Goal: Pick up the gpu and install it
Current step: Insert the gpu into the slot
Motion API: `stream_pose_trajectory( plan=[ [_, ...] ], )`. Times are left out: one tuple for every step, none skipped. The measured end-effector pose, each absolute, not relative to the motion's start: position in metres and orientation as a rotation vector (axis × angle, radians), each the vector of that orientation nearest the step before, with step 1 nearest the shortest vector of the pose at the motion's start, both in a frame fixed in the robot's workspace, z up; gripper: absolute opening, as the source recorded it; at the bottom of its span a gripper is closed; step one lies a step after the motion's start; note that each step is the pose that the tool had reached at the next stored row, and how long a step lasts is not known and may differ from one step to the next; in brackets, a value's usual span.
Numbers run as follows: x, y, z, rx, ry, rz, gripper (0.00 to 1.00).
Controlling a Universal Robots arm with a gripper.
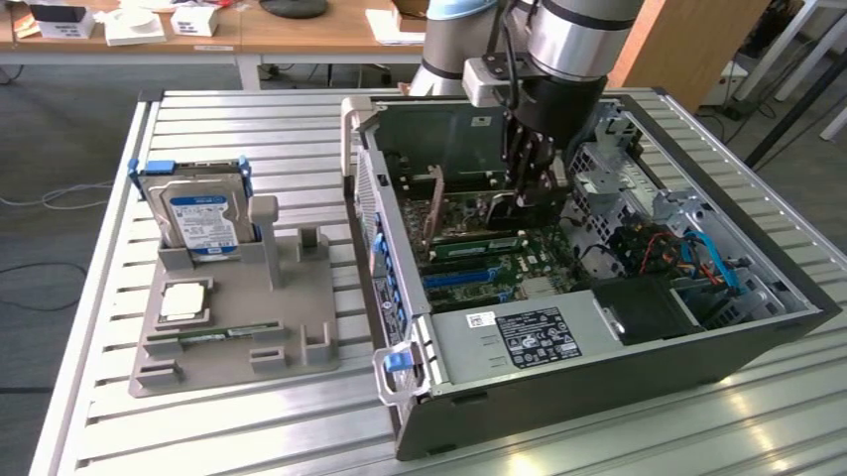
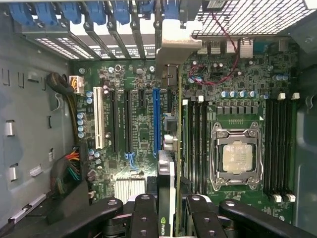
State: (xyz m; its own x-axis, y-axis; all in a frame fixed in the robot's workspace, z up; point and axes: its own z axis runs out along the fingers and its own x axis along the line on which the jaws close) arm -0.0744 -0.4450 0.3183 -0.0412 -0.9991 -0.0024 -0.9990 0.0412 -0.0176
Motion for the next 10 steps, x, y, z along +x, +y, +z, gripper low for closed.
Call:
stream_pose_trajectory(
  plan=[
    [-0.0746, -0.4451, 0.317, -2.165, 2.256, -0.019, 0.27],
    [-0.0748, -0.4452, 0.3159, -2.164, 2.255, -0.02, 0.27],
    [-0.075, -0.4453, 0.3149, -2.164, 2.254, -0.022, 0.27],
    [-0.0754, -0.4454, 0.3141, -2.163, 2.254, -0.023, 0.27],
    [-0.0757, -0.4455, 0.3135, -2.163, 2.254, -0.024, 0.27],
    [-0.076, -0.4455, 0.3131, -2.162, 2.253, -0.025, 0.27],
    [-0.0764, -0.4456, 0.3129, -2.162, 2.252, -0.026, 0.27],
    [-0.077, -0.4456, 0.3126, -2.162, 2.25, -0.028, 0.27],
    [-0.0777, -0.4456, 0.3122, -2.161, 2.248, -0.031, 0.27],
    [-0.0784, -0.4455, 0.3119, -2.161, 2.245, -0.034, 0.27]
  ],
)
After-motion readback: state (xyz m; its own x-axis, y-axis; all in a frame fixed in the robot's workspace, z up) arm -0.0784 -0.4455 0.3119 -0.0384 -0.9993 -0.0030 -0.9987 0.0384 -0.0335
